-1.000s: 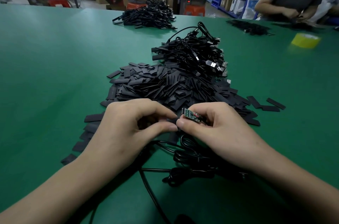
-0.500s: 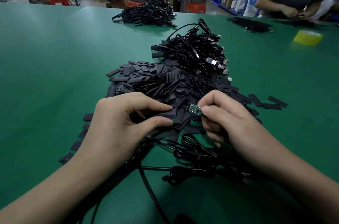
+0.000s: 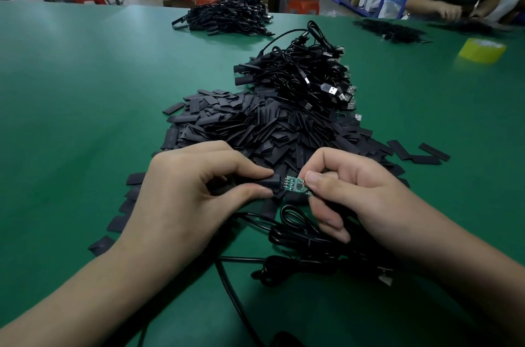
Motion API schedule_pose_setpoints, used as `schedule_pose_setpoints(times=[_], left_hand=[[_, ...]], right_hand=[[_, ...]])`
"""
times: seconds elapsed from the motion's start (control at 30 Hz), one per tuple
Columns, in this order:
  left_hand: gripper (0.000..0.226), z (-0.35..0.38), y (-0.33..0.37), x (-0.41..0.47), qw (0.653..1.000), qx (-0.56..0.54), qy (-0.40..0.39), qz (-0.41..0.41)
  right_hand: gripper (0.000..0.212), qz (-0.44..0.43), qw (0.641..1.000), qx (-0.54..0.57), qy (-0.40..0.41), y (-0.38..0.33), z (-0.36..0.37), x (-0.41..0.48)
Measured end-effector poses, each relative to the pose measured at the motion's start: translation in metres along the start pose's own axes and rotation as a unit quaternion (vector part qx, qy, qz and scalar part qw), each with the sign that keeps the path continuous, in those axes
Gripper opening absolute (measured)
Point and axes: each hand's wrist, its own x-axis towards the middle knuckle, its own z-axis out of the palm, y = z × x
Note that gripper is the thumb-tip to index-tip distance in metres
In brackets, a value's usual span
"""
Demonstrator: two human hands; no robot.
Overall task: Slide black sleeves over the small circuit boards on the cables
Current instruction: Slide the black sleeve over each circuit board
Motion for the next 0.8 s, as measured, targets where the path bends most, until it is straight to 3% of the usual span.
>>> schedule_pose_setpoints(times=[0.2, 0.5, 0.8], left_hand=[[0.018, -0.0017, 0.0018, -0.0016, 0.999, 0.028, -0.008, 0.021], [0.018, 0.0003, 0.0030, -0.0012, 1.000, 0.004, -0.016, -0.006], [0.019, -0.0022, 0.0048, -0.0033, 0.994, 0.073, -0.039, 0.066]], right_hand=[[0.019, 0.024, 0.999, 0.036, -0.009, 0.0022, 0.0000, -0.0002], [0.016, 0.003, 1.000, -0.012, 0.000, 0.0017, 0.0048, 0.0000], [0.018, 0.047, 0.998, 0.027, -0.017, 0.0022, 0.0009, -0.0006]])
